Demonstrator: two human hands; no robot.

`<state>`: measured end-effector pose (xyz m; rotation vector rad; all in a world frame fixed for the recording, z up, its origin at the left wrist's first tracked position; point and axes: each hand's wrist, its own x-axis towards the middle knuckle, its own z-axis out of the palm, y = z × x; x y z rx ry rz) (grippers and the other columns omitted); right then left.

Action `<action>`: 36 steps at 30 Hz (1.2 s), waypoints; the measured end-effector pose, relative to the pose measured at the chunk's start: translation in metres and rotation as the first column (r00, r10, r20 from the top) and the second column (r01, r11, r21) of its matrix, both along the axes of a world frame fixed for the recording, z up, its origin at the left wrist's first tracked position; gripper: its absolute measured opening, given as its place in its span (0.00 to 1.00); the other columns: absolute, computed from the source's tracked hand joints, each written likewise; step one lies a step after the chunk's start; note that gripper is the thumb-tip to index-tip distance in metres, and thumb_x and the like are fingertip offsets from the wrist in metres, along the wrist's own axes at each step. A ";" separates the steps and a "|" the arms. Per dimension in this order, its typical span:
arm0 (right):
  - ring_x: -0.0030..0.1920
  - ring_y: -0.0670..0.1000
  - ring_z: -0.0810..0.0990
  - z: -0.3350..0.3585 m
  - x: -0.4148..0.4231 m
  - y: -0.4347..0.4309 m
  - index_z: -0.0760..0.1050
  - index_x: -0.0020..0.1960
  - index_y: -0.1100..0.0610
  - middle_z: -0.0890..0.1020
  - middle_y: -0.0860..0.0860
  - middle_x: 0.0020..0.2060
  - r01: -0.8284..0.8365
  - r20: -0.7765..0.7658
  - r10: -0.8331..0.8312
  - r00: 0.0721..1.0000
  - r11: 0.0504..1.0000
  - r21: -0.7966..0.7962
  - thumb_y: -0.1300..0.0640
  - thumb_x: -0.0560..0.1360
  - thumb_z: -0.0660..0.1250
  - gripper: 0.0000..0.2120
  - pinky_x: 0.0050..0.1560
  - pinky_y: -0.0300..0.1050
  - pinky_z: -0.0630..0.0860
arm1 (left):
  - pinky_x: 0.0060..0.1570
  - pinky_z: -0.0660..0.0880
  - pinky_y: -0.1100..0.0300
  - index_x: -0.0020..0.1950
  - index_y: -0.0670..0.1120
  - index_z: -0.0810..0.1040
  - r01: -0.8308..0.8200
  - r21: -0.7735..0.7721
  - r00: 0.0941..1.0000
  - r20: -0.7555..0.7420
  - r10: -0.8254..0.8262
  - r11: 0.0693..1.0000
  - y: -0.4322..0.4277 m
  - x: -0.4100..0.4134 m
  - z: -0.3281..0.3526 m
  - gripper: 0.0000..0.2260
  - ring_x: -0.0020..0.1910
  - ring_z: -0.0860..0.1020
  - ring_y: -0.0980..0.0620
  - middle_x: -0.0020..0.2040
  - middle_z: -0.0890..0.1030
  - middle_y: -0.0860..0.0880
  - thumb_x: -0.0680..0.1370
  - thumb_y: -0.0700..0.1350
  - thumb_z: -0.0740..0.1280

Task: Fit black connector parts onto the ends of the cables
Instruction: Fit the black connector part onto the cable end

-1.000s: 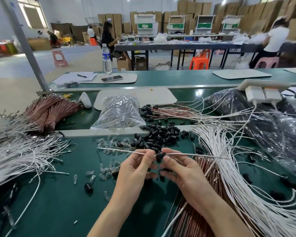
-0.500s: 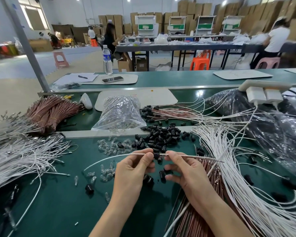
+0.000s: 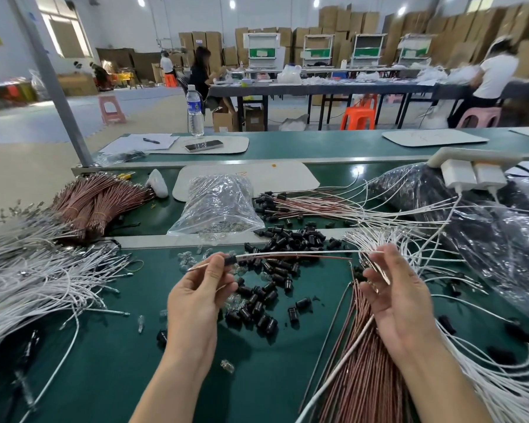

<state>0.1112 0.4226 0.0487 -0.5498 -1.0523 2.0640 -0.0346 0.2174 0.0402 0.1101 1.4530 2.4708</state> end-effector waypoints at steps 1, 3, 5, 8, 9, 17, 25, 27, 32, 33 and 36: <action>0.36 0.43 0.81 0.000 0.001 0.003 0.83 0.46 0.51 0.84 0.46 0.41 0.023 -0.006 -0.023 1.000 1.000 -0.004 0.48 0.73 0.70 0.08 0.33 0.37 0.81 | 0.39 0.80 0.66 0.42 0.47 0.89 -0.009 0.006 1.000 0.000 0.009 1.000 -0.001 -0.002 0.000 0.06 0.36 0.82 0.57 0.40 0.85 0.47 0.74 0.47 0.73; 0.35 0.43 0.81 0.000 0.004 0.008 0.84 0.47 0.50 0.83 0.45 0.40 0.055 -0.023 -0.056 0.998 0.998 -0.020 0.47 0.74 0.69 0.08 0.34 0.37 0.81 | 0.39 0.80 0.66 0.42 0.48 0.89 -0.020 0.017 1.000 0.006 0.020 1.000 -0.003 -0.003 -0.001 0.06 0.36 0.82 0.57 0.41 0.85 0.48 0.74 0.47 0.72; 0.36 0.43 0.81 -0.001 0.005 0.011 0.85 0.51 0.50 0.84 0.46 0.42 0.052 -0.053 -0.056 0.997 0.997 -0.064 0.49 0.75 0.68 0.10 0.36 0.37 0.82 | 0.38 0.80 0.66 0.42 0.47 0.88 -0.010 0.016 1.000 0.014 0.009 1.000 -0.001 -0.002 -0.002 0.06 0.36 0.82 0.57 0.41 0.85 0.48 0.74 0.47 0.72; 0.43 0.48 0.86 -0.006 0.001 0.007 0.83 0.61 0.55 0.87 0.55 0.51 -0.091 -0.095 0.080 0.992 0.989 -0.118 0.58 0.76 0.66 0.15 0.43 0.39 0.83 | 0.37 0.81 0.65 0.46 0.43 0.87 -0.009 0.069 0.997 0.083 0.003 0.998 0.004 0.003 -0.002 0.07 0.36 0.82 0.56 0.41 0.85 0.46 0.74 0.45 0.72; 0.46 0.50 0.86 -0.008 -0.002 0.002 0.81 0.63 0.58 0.86 0.58 0.54 -0.166 -0.077 0.158 0.984 0.980 -0.109 0.61 0.76 0.65 0.17 0.45 0.40 0.83 | 0.37 0.81 0.65 0.48 0.42 0.85 -0.011 0.107 0.994 0.113 -0.001 0.994 0.006 0.003 -0.002 0.07 0.36 0.82 0.56 0.41 0.85 0.46 0.74 0.44 0.72; 0.55 0.59 0.86 -0.021 -0.025 -0.047 0.79 0.66 0.50 0.85 0.55 0.58 -0.440 0.181 0.407 0.895 0.873 0.211 0.47 0.73 0.72 0.22 0.49 0.48 0.83 | 0.38 0.81 0.61 0.47 0.47 0.87 0.240 -0.152 0.963 -0.085 -0.254 0.959 0.030 0.034 -0.011 0.05 0.38 0.83 0.52 0.43 0.86 0.44 0.75 0.44 0.72; 0.49 0.55 0.87 -0.024 -0.030 -0.043 0.86 0.50 0.56 0.87 0.59 0.50 -0.218 0.158 0.198 0.967 0.968 0.121 0.54 0.74 0.68 0.10 0.43 0.41 0.83 | 0.38 0.82 0.57 0.54 0.44 0.83 0.296 -0.246 0.942 -0.085 -0.325 0.923 0.031 0.034 -0.013 0.12 0.41 0.85 0.46 0.45 0.86 0.45 0.76 0.50 0.69; 0.49 0.55 0.87 -0.024 -0.030 -0.042 0.86 0.50 0.57 0.87 0.59 0.50 -0.196 0.137 0.182 0.974 0.976 0.097 0.55 0.74 0.69 0.10 0.43 0.40 0.82 | 0.37 0.82 0.57 0.54 0.43 0.82 0.314 -0.266 0.933 -0.093 -0.349 0.911 0.029 0.033 -0.013 0.13 0.40 0.85 0.47 0.45 0.85 0.44 0.76 0.50 0.70; 0.49 0.54 0.87 -0.023 -0.030 -0.044 0.86 0.51 0.53 0.87 0.58 0.50 -0.218 0.132 0.204 0.970 0.971 0.101 0.54 0.75 0.68 0.10 0.43 0.39 0.82 | 0.35 0.81 0.57 0.54 0.43 0.82 0.378 -0.358 0.891 -0.112 -0.441 0.854 0.029 0.036 -0.013 0.05 0.38 0.84 0.50 0.42 0.85 0.47 0.81 0.43 0.69; 0.49 0.54 0.87 -0.023 -0.030 -0.043 0.86 0.51 0.53 0.87 0.58 0.50 -0.222 0.134 0.209 0.969 0.970 0.097 0.54 0.75 0.68 0.10 0.43 0.39 0.82 | 0.34 0.81 0.57 0.53 0.43 0.82 0.381 -0.365 0.888 -0.111 -0.446 0.849 0.029 0.037 -0.013 0.05 0.38 0.83 0.50 0.42 0.85 0.48 0.81 0.43 0.68; 0.50 0.54 0.87 -0.022 -0.030 -0.043 0.86 0.52 0.53 0.87 0.59 0.51 -0.251 0.125 0.241 0.962 0.965 0.075 0.54 0.74 0.69 0.10 0.45 0.40 0.82 | 0.34 0.81 0.57 0.53 0.43 0.82 0.366 -0.387 0.889 -0.125 -0.441 0.847 0.029 0.036 -0.014 0.06 0.37 0.83 0.50 0.42 0.85 0.48 0.82 0.43 0.67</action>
